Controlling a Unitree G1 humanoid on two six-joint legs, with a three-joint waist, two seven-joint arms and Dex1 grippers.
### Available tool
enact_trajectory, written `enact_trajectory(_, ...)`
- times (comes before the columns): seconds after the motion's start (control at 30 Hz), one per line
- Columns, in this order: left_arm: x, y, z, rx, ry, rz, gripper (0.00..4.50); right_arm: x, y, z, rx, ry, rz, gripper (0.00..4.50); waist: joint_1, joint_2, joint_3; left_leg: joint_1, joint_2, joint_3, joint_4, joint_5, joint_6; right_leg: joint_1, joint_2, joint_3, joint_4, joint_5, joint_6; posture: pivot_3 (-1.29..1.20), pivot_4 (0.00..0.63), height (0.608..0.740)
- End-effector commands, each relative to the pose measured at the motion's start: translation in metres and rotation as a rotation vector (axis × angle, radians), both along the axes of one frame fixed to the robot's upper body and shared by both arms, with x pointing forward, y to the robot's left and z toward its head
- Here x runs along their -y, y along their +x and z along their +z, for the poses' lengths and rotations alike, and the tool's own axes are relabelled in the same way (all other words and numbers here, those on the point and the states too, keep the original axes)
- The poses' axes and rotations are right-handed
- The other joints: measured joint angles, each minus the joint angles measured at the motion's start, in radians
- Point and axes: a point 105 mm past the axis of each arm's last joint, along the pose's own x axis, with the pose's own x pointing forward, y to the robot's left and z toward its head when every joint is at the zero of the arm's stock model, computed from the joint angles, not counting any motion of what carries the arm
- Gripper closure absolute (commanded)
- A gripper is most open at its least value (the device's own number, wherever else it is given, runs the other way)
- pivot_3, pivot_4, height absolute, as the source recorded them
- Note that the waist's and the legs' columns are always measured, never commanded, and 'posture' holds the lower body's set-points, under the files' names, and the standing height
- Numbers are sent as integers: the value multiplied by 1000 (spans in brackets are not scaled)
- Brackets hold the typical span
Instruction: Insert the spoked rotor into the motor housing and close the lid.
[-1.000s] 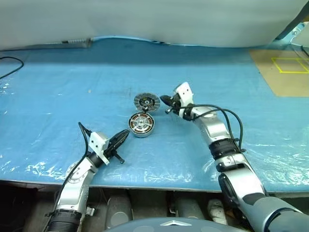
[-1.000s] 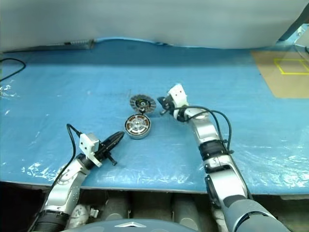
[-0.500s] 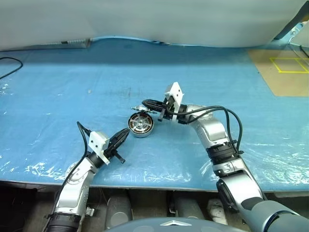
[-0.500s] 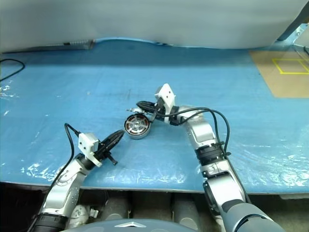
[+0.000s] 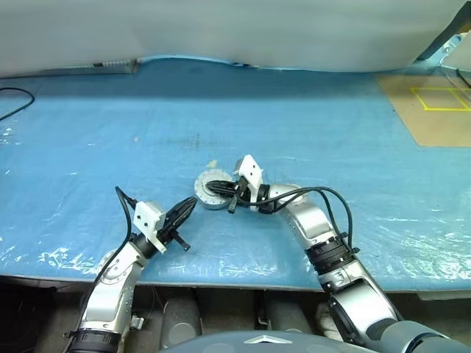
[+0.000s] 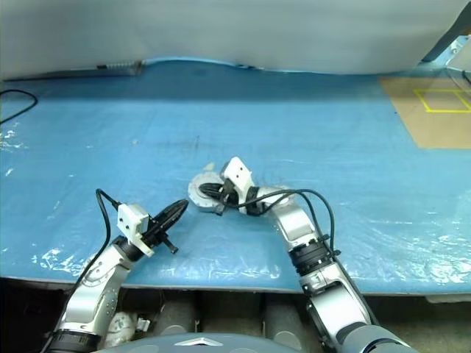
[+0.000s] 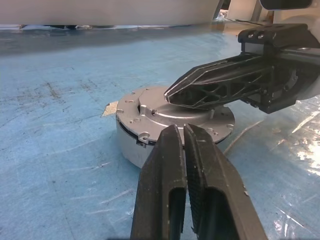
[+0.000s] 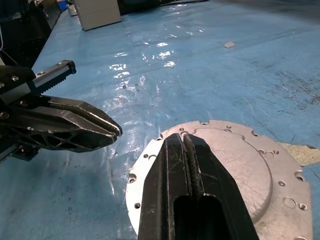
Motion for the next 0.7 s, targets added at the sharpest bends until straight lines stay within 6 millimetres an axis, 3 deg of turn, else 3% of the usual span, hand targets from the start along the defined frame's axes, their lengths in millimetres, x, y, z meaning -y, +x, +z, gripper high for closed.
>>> enact_trajectory(0.03, -1, 0, 9, 36, 2, 3, 4285, -3, -8, 0, 9, -4, 17, 4500, 0, 0, 0, 0, 0, 0, 0, 0, 0, 0, 0, 0, 0, 0, 0, 0, 150, 740)
enact_trajectory(0.2, -2, 2, 8, 36, 1, 5, 4285, 3, -6, 26, -14, 77, 26, 4500, 0, 0, 0, 1, 0, 0, 0, 0, 0, 1, 0, 0, 0, 0, 0, 0, 150, 740)
enact_trajectory(0.23, -2, 2, 8, 37, 1, 5, 4319, 4, -5, 31, 1, 81, 23, 4312, 1, 0, 0, 1, 0, 0, 0, 0, 0, 1, 0, 0, 0, 0, 0, 0, 150, 740)
enact_trajectory(0.33, -2, 4, 8, 37, -1, 3, 4332, 7, -3, 36, 17, 73, 21, 3586, 0, 0, 0, 1, 0, 0, 0, 0, 0, 1, 0, 0, 0, 0, 0, 0, 150, 740)
enact_trajectory(0.63, -4, 3, 4, 29, -3, -7, 4332, 5, 3, 33, 39, 28, -20, 497, 0, 0, 0, 1, 0, 0, 0, 0, 0, 1, 0, 0, 0, 0, 0, 0, 150, 740)
enact_trajectory(0.7, -4, 3, 4, 29, -4, -9, 4332, 5, 5, 30, 35, 23, -31, 497, 0, 0, 0, 1, 0, 0, 0, 0, 0, 1, 0, 0, 0, 0, 0, 0, 150, 740)
